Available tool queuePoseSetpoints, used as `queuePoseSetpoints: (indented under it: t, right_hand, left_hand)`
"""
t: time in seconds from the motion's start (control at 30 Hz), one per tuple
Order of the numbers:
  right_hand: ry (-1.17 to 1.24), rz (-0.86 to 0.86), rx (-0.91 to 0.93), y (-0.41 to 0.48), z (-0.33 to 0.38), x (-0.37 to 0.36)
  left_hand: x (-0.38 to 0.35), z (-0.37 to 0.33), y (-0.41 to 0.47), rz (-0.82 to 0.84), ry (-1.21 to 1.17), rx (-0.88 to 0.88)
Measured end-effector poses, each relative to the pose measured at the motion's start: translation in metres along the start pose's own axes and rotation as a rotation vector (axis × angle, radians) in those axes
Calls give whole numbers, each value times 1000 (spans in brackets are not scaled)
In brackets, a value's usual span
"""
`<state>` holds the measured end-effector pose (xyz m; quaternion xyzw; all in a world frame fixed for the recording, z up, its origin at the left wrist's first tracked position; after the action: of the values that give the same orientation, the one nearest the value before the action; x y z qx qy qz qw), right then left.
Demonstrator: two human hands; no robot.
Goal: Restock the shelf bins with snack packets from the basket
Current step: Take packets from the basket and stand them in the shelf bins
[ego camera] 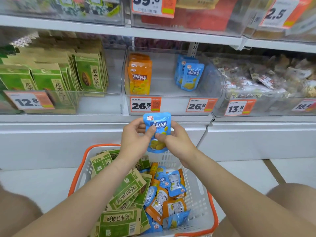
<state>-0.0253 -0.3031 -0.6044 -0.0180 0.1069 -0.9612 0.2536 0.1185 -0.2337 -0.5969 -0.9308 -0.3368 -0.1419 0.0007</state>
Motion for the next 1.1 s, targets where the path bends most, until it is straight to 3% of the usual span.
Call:
queuePoseSetpoints:
  t: [0.1,0.23,0.43,0.63,0.87,1.0,1.1]
  right_hand:
    - [-50,-22,40,0,8,1]
    - [-221,-178,209,-7,48,18]
    - [-665,-154,566,-16,131,15]
    - [-703,-231,740,-9,202,37]
    - [-871,-307,663,40,215,65]
    - [-917,-272,500,74,200,93]
    - [-853,-404,511,79,209,125]
  left_hand:
    - [4,-13,0,-20,12,-66]
    - [0,-38,4,40,71,-172]
    - [0,-93,18,36,104,-330]
    - [-11,-155,34,29,137,-482]
    - [-67,-183,83,-36,381,-546]
    - [-100,-165,121,-48,616,-341]
    - [-120,-144,146,-25,666,-198]
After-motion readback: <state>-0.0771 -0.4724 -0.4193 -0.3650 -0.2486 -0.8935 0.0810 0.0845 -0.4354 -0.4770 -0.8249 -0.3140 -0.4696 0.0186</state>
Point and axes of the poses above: each hand's wrist, its own y-axis towards the middle knuckle, its own x-axis out of the back of the hand, z = x × y, the point moved 10 cm from there along y, towards the middle knuckle, and after that the axes turned 8 degrees about y, right-handed, at the moved point
